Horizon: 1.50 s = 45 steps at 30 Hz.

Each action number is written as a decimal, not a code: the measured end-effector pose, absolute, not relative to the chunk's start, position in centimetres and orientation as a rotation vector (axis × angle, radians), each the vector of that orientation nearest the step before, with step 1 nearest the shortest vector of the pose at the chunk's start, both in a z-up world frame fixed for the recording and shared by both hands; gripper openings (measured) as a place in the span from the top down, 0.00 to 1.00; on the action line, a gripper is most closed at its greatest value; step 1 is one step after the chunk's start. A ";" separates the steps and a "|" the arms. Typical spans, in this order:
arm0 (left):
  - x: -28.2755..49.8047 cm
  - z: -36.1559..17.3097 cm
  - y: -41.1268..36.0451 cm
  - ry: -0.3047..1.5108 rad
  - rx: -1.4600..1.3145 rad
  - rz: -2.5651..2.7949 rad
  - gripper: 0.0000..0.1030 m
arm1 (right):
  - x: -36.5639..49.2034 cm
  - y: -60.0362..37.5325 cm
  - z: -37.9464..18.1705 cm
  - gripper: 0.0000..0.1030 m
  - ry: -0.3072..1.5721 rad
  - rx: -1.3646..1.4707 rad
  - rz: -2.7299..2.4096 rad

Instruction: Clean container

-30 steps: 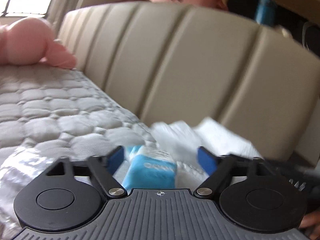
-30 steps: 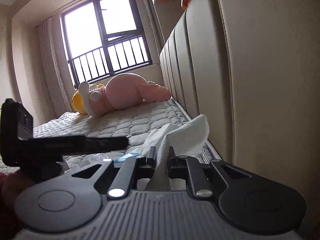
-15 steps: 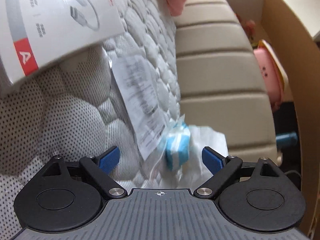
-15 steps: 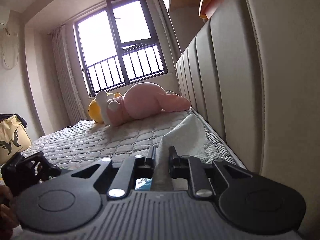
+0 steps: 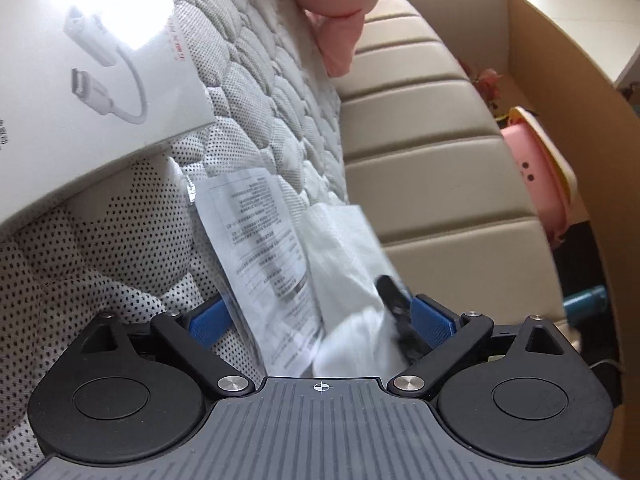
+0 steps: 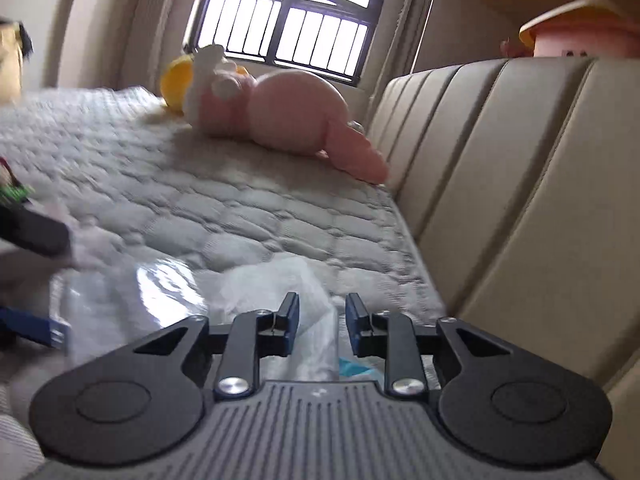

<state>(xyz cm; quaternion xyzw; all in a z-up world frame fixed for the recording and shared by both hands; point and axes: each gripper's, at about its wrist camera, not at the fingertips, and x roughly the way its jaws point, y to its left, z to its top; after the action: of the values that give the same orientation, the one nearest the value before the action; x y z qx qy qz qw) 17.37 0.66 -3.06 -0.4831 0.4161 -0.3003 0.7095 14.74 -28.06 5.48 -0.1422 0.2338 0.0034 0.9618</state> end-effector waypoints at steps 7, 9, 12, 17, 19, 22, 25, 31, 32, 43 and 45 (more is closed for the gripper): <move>17.7 -4.3 2.1 0.904 -1.221 -0.705 0.04 | 12.8 -27.1 8.4 0.36 0.409 -0.164 0.191; 17.5 -4.4 2.2 0.888 -1.229 -0.717 0.04 | 14.2 -26.0 8.2 0.39 0.486 -0.072 0.357; 17.5 -4.6 2.5 0.890 -1.255 -0.718 0.04 | 18.1 -24.3 6.9 0.44 0.590 -0.054 0.376; 18.0 -4.6 2.5 0.925 -1.276 -0.714 0.04 | 23.1 -27.0 2.6 0.45 0.773 0.155 0.302; 18.3 -4.6 2.4 0.935 -1.292 -0.700 0.03 | 22.4 -28.5 1.0 0.44 0.784 0.283 0.341; 18.7 -4.5 2.1 0.943 -1.303 -0.695 0.00 | 20.0 -28.9 0.8 0.33 0.758 0.330 0.425; 18.9 -4.5 1.9 0.944 -1.307 -0.693 0.00 | 18.4 -28.8 1.0 0.30 0.784 0.391 0.538; 18.5 -4.3 1.9 0.931 -1.258 -0.736 0.04 | 15.2 -30.0 2.5 0.32 0.740 0.437 0.603; 18.4 -4.2 1.8 0.934 -1.209 -0.741 0.09 | 14.6 -30.6 3.0 0.31 0.714 0.441 0.591; 13.9 -1.0 -2.7 0.686 -0.423 -0.858 0.83 | 9.4 -31.9 7.3 0.19 0.493 0.079 0.280; 13.3 -0.8 -3.0 0.664 -0.388 -0.890 0.83 | 10.2 -30.5 6.8 0.14 0.555 -0.009 0.315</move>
<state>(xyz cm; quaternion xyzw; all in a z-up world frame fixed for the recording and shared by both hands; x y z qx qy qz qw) 13.32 -3.03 -0.82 -0.1830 0.3133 -0.4198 0.8319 10.17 -30.54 6.75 -0.0046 0.2730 0.1547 0.9495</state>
